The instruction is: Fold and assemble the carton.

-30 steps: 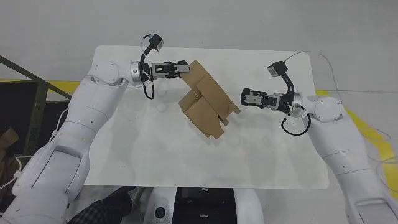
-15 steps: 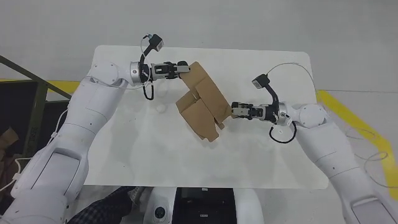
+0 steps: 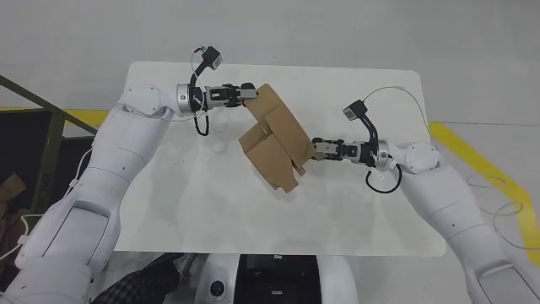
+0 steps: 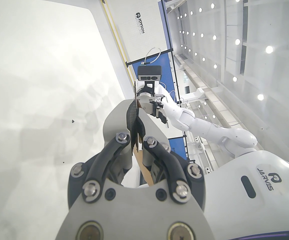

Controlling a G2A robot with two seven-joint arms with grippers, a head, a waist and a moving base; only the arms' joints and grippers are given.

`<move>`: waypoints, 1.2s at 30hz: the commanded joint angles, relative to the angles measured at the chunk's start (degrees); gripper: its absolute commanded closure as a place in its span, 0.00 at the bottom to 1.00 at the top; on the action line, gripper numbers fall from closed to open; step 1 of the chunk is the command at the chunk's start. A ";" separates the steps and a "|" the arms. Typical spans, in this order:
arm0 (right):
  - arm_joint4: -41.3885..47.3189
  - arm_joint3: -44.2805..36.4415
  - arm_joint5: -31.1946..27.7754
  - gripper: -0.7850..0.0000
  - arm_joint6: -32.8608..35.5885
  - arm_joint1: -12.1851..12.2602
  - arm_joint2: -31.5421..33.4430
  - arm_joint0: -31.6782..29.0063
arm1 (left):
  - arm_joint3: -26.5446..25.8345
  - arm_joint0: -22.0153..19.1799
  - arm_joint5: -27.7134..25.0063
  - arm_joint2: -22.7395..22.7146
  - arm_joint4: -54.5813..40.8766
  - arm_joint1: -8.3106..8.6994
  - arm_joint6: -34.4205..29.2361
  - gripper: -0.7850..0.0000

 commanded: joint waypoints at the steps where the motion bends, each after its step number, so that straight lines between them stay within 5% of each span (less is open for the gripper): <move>1: 0.23 0.14 -0.02 0.61 -0.02 0.04 -0.59 0.29 | 0.00 0.00 0.00 0.00 0.00 0.00 0.00 1.00; 13: 0.65 -1.41 -1.57 1.00 -1.57 0.98 -2.98 1.13 | 0.00 0.00 0.00 0.00 0.00 0.00 0.00 1.00; 17: 2.66 -0.92 -0.90 1.00 -0.91 1.24 -3.42 1.35 | 0.00 0.00 0.00 0.00 0.00 0.00 0.00 0.49; 18: 3.50 -0.88 -0.67 1.00 -0.68 1.30 -3.42 1.36 | 0.00 0.00 0.00 0.00 0.00 0.00 0.00 0.15; 19: 4.19 -0.89 -0.39 1.00 -0.40 1.36 -3.38 1.39 | 0.00 0.00 0.00 0.00 0.00 0.00 0.00 0.00; 31: 6.87 0.84 1.65 1.00 1.21 2.36 0.03 1.45 | 0.00 0.00 0.00 0.00 0.00 0.00 0.00 0.00; 36: 2.36 -2.31 5.71 1.00 -7.37 2.88 2.47 0.00 | 0.00 0.00 0.00 0.00 0.00 0.00 0.00 0.00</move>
